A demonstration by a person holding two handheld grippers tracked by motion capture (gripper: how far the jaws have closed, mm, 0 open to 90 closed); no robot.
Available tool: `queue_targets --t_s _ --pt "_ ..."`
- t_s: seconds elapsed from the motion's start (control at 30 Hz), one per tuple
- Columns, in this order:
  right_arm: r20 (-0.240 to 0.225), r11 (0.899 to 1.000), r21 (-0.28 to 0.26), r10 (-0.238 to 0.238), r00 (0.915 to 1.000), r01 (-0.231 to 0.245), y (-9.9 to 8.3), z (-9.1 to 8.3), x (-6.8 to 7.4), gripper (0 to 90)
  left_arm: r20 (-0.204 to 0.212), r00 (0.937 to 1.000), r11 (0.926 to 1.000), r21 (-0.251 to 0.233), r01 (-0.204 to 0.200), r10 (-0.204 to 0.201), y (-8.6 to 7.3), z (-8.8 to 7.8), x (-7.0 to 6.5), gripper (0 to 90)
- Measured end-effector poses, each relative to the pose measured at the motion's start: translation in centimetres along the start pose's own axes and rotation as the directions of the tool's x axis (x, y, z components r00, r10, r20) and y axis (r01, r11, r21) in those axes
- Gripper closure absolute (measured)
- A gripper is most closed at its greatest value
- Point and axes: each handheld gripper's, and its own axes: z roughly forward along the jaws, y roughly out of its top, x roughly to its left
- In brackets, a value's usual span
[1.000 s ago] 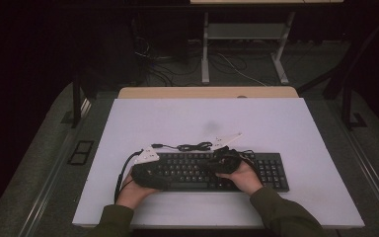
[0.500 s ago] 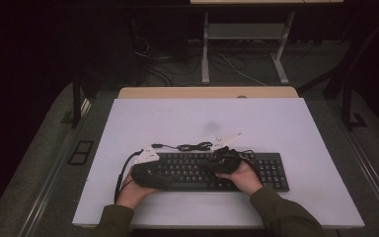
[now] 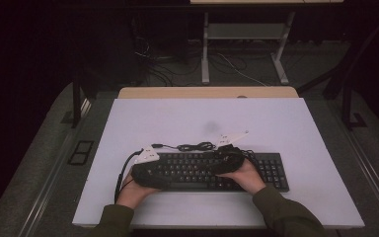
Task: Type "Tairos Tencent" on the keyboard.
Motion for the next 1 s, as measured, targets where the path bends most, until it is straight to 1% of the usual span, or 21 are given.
queue_targets --t_s 0.03,0.07,0.1,0.13,0.17,0.2,0.23,0.43,0.53,0.73,1.0 --pt "0.0 1.0 0.0 0.0 1.0 0.0 0.0 0.0 0.0 43.5 0.0 1.0 1.0 0.001 -0.001 0.001 0.0 0.0 0.0 15.1" --pt "-0.003 1.0 -0.008 0.007 1.0 -0.008 -0.1 -0.2 -0.1 41.2 0.0 1.0 1.0 0.002 -0.003 0.003 0.0 0.1 0.0 15.4" --pt "-0.002 1.0 -0.013 0.009 1.0 -0.009 -0.1 -0.3 -0.2 36.0 0.0 1.0 1.0 0.002 -0.002 0.002 0.0 0.1 -0.1 15.4" --pt "-0.002 1.0 -0.013 0.009 1.0 -0.009 -0.1 -0.3 -0.2 36.0 0.002 1.0 1.0 0.001 -0.003 0.003 0.1 0.2 -0.1 15.4" --pt "0.002 1.0 -0.02 0.01 0.9999 -0.01 -0.1 -0.3 -0.2 33.4 0.001 1.0 1.0 0.003 -0.006 0.006 0.1 0.2 -0.1 15.5" --pt "0.016 0.999 -0.032 0.015 0.9998 -0.014 -0.2 -0.4 -0.3 26.7 0.001 1.0 1.0 0.004 -0.006 0.006 0.1 0.2 -0.1 15.6" --pt "0.024 0.999 -0.037 0.014 0.9996 -0.013 -0.2 -0.4 -0.3 25.4 0.001 1.0 1.0 0.004 -0.007 0.007 0.1 0.2 -0.1 15.6" --pt "0.036 0.999 -0.05 0.014 0.9992 -0.012 -0.4 -0.5 -0.4 22.2 -0.001 0.9999 0.9999 0.004 -0.011 0.011 0.2 0.2 0.0 16.1" --pt "0.044 0.998 -0.058 0.024 0.9988 -0.021 -0.5 -0.8 -0.5 20.9 -0.002 1.0 1.0 0.002 -0.008 0.008 0.3 0.3 0.0 16.9" --pt "0.065 0.997 -0.071 0.024 0.9976 -0.019 -0.7 -1.0 -0.5 20.9 -0.004 0.9999 0.9998 0.009 -0.017 0.017 0.6 0.4 -0.1 18.2" --pt "0.074 0.996 -0.083 0.026 0.9969 -0.02 -0.7 -1.2 -0.5 20.8 -0.005 0.9997 0.9997 0.008 -0.023 0.023 1.2 0.8 0.0 19.9"
